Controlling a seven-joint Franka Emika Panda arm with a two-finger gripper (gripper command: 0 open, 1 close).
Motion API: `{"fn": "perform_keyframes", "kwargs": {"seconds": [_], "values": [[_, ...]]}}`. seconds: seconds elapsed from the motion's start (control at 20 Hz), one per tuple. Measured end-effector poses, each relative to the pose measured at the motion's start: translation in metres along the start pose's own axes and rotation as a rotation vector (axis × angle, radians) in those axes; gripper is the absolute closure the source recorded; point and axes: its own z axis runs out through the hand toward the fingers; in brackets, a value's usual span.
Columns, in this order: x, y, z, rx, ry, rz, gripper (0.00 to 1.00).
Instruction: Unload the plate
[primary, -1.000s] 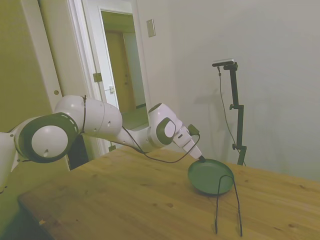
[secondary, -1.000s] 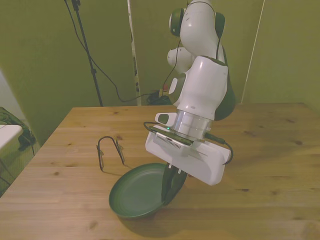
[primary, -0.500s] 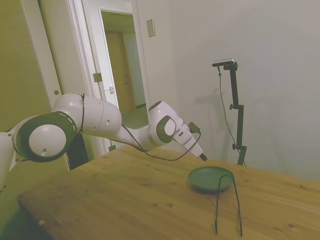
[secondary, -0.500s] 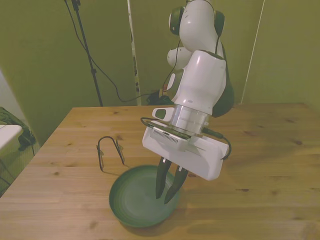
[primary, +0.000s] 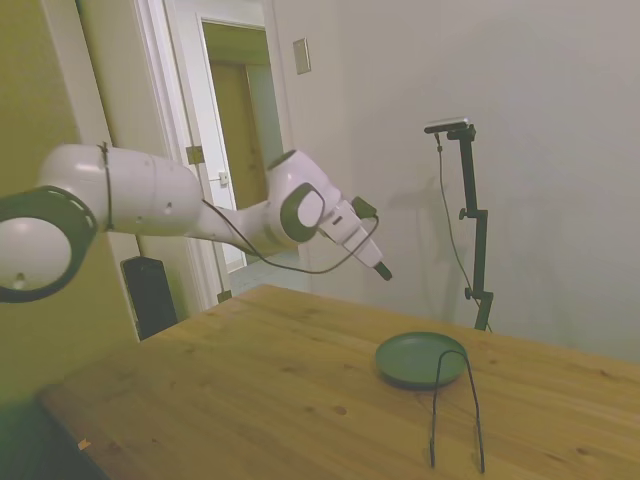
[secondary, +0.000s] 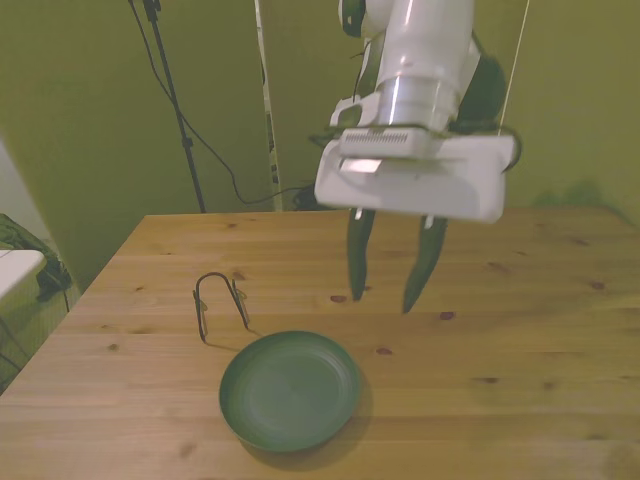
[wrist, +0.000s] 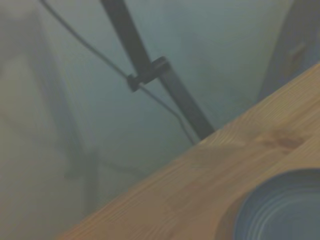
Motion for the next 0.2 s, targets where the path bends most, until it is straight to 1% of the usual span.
{"fn": "perform_keyframes", "kwargs": {"seconds": [0.2], "values": [[-0.032,0.015,-0.062,-0.008,-0.087,-0.057,0.00]]}}
